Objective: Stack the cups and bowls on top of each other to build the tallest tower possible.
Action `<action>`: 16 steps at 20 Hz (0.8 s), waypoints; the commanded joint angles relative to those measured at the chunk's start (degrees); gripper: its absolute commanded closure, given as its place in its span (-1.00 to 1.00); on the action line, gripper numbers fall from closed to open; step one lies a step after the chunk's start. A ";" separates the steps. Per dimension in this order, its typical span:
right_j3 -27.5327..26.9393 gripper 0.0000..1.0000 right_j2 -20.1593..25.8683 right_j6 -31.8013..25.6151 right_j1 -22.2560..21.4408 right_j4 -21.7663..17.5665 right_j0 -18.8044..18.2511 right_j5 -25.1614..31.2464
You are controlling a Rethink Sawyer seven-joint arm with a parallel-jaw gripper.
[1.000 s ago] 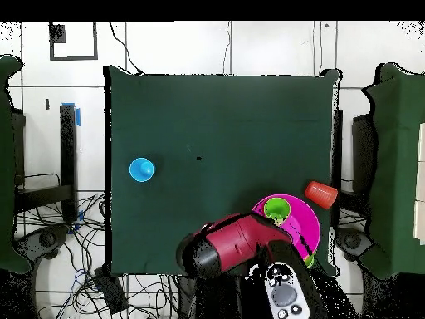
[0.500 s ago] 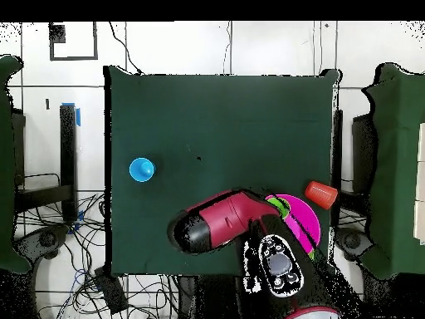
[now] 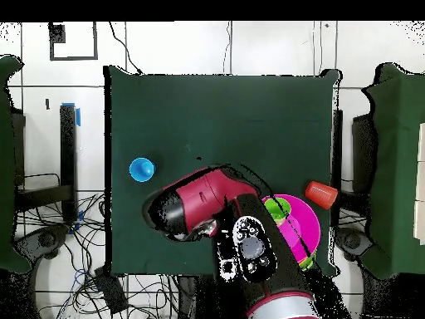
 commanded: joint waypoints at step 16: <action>-5.68 -1.00 2.37 1.95 6.73 5.26 8.73 -0.26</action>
